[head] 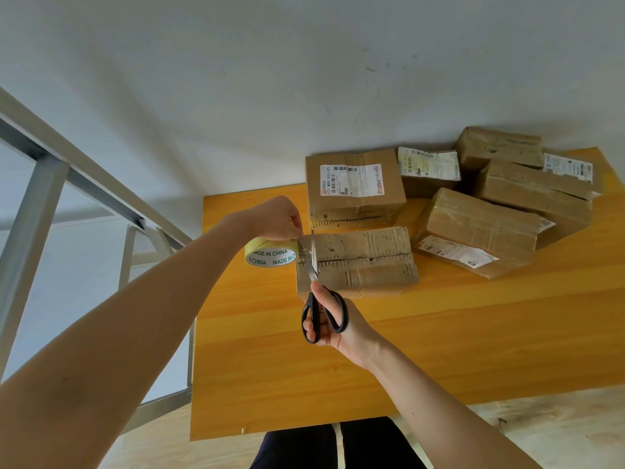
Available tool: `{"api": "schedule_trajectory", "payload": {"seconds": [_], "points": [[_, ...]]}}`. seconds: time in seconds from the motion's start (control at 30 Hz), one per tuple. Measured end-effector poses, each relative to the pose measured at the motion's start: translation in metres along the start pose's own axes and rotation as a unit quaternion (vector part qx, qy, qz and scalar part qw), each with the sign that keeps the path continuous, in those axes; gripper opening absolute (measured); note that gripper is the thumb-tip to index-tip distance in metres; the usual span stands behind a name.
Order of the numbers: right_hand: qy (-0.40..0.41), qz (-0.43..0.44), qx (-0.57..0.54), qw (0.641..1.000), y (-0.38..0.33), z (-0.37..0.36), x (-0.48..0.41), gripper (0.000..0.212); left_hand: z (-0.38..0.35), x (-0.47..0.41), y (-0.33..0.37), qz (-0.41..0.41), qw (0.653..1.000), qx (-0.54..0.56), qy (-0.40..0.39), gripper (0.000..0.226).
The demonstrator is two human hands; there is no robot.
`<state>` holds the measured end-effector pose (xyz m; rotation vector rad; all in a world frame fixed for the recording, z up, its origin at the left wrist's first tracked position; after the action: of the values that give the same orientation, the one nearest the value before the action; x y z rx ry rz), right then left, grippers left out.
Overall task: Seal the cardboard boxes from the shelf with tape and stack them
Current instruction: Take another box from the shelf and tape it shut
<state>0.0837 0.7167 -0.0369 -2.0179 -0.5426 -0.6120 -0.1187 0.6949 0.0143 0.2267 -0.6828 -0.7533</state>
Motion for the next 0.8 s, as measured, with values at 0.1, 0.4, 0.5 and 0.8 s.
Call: {"api": "schedule_trajectory", "payload": {"seconds": [0.1, 0.4, 0.5, 0.8], "points": [[0.021, -0.003, 0.026, 0.999, -0.002, -0.001, -0.004, 0.052, -0.001, -0.002, 0.001, 0.010, 1.000, -0.001, -0.003, 0.007], [0.068, 0.035, 0.041, 0.996, -0.003, 0.001, -0.010, 0.054, 0.000, -0.001, -0.002, 0.021, 1.000, 0.007, 0.003, 0.009], [0.075, 0.040, 0.039, 0.996, -0.004, 0.002, -0.009, 0.056, 0.000, 0.001, -0.003, 0.020, 1.000, 0.010, 0.004, 0.007], [0.102, 0.025, 0.065, 0.992, -0.006, 0.012, -0.006, 0.051, 0.003, 0.011, -0.011, 0.028, 0.999, 0.015, -0.010, 0.009]]}}
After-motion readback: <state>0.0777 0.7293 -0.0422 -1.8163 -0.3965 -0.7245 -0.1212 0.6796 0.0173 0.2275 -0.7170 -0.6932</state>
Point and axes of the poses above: each hand's wrist, its own x-axis away from the middle knuckle, its own z-axis out of the back of the hand, y = z × x, the point moved 6 cm from there along -x, towards the middle knuckle, and after that the axes turned 4 degrees about -z, right-handed, at the moved point
